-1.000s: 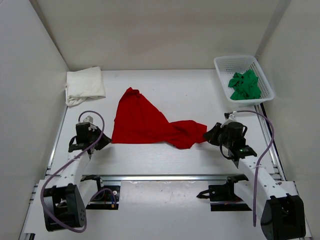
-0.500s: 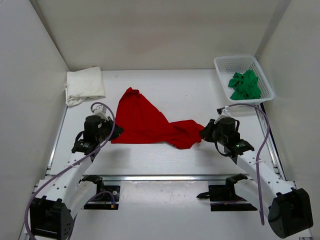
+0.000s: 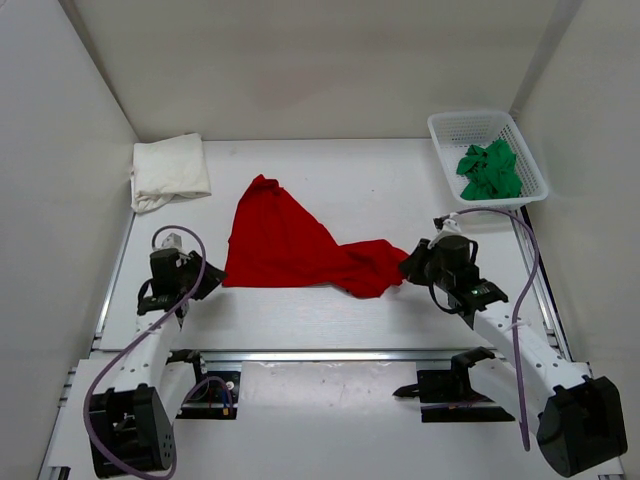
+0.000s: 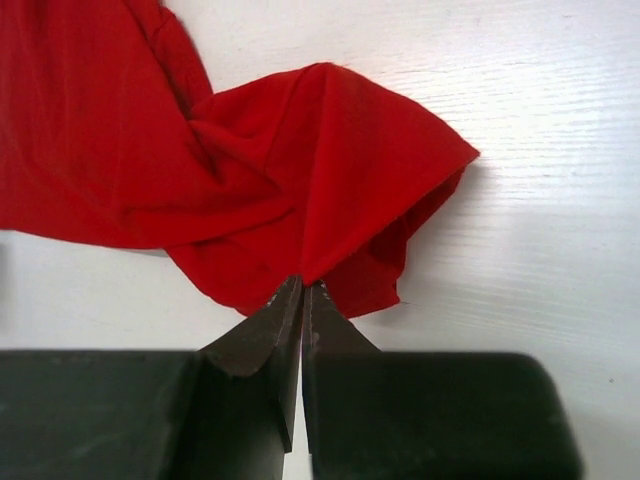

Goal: Fold and stack the t-shirts
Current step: Flatten out the tshirt

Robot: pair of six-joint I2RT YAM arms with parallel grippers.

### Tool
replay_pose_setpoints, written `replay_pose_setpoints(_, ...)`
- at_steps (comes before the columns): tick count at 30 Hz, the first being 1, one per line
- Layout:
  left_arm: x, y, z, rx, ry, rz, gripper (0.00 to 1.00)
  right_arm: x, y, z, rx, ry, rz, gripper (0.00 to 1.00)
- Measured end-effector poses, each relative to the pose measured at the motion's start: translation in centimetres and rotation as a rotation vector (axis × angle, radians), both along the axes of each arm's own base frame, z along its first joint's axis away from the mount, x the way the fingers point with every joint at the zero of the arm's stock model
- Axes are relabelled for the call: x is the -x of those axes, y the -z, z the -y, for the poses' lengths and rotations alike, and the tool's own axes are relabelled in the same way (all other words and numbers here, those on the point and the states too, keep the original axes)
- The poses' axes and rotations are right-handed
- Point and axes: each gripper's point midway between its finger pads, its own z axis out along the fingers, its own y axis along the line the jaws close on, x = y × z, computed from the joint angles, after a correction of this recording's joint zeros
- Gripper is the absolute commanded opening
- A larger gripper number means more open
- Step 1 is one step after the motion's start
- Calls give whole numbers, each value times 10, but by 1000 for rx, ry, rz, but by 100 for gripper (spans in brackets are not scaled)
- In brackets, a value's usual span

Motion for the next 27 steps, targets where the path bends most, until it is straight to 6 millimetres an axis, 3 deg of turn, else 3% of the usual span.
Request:
replay_pose_setpoints(5, 3, 6, -25, -64, -105, -43, 43, 1, 4, 10, -25, 29, -14, 0)
replay_pose_setpoints(11, 15, 36, -6, -73, -75, -152, 44, 7, 4, -2, -31, -20, -17, 1)
replay_pose_setpoints(14, 16, 46, -6, -68, -95, -188, 42, 9, 5, -6, -34, -35, -16, 1)
replay_pose_setpoints(24, -6, 47, -12, -41, -185, -115, 36, 11, 4, -9, -50, -48, -7, 2)
replay_pose_setpoints(27, -10, 48, -13, -32, -205, -103, 25, 11, 2, -9, -55, -46, 0, 2)
